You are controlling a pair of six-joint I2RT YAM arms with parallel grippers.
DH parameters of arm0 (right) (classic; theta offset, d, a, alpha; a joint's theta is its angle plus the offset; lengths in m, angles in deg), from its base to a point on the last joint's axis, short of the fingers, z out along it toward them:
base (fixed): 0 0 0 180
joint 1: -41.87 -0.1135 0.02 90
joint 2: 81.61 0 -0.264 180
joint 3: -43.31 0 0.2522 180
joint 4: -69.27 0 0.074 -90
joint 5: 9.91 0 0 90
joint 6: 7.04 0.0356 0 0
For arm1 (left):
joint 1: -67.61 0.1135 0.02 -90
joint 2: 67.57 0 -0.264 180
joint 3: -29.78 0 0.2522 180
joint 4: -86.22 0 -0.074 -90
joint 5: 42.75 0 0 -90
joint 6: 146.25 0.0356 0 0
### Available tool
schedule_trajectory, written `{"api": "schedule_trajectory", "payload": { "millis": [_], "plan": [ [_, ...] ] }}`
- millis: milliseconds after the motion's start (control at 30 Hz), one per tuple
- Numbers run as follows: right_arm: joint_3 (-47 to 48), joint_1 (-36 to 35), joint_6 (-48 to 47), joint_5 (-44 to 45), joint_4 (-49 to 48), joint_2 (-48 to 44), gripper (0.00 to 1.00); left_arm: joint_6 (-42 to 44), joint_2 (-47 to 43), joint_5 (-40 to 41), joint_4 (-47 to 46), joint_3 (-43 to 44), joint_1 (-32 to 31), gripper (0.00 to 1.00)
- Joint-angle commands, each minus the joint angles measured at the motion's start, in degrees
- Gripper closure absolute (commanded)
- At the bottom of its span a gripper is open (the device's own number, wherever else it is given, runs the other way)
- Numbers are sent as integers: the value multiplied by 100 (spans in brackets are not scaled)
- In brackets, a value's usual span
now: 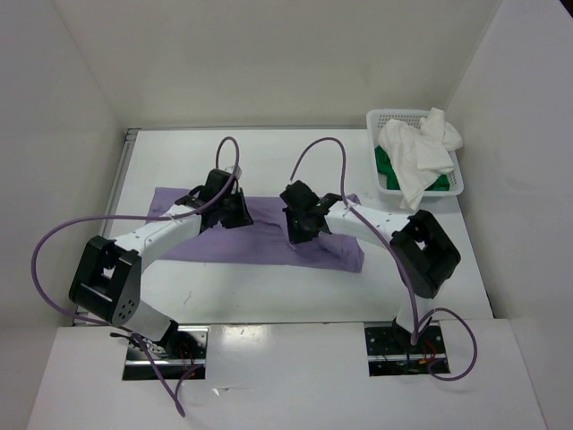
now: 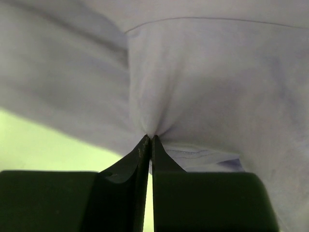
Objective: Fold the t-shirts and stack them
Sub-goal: Fold the 1/3-folded T-shirt at the center of the board.
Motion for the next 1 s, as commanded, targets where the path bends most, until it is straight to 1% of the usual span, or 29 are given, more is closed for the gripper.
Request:
{"api": "schedule_trajectory", "payload": {
  "millis": [0,67,133,200,300,333,367,467,500,533,567,600,633,667,700,733,767,800,867,900,967],
  "plan": [
    [272,-53,-273,-868,385,-236,92,152,-100,-78,67,419,-12,83],
    [219,-53,-273,-929,385,-95,89,205,-39,-130,138,576,-12,81],
    [219,-53,-273,-930,385,45,76,275,13,-183,313,691,-12,81],
    [219,-53,-273,-982,385,46,60,345,14,-183,410,866,49,81],
    [272,-53,-220,-764,385,-199,51,521,67,-236,612,1060,190,80],
    [350,8,-220,-693,455,-348,46,522,67,-306,674,1122,190,80],
    [403,87,-220,-640,508,-419,45,583,127,-306,674,1201,190,80],
    [291,272,-220,-535,561,-831,46,531,189,-753,587,1149,190,79],
    [203,455,-168,-534,561,-946,51,452,251,-859,526,1096,190,79],
    [-59,561,-167,-474,561,-1095,56,451,251,-860,525,1096,60,79],
    [-219,684,-167,-473,509,-1462,66,451,329,-860,525,1096,-2,79],
    [-394,964,-115,-473,508,-1666,72,451,382,-860,464,1096,-55,79],
    [-709,1115,-115,-525,438,-1851,76,399,383,-912,376,1096,-108,79],
    [-869,1264,-62,-526,438,-2035,77,399,444,-913,376,1096,-161,79],
    [-1019,1370,-62,-526,438,-2403,77,346,445,-913,306,1096,-257,79],
    [-1264,1519,-62,-526,438,-2554,77,346,523,-974,253,1096,-336,79],
    [-1362,1581,-62,-526,507,-2686,74,346,628,-1027,252,1166,-468,78],
    [-1450,1582,-62,-526,508,-2870,67,346,690,-1027,200,1236,-530,78],
    [-1503,1582,88,-473,587,-3003,61,215,796,-1141,51,1237,-644,78],
    [-1451,1582,183,-421,665,-3004,55,214,892,-1141,-11,1237,-697,78],
    [-1451,1800,359,-420,841,-3004,55,161,1050,-1194,-64,1316,-846,78]
  ]
}}
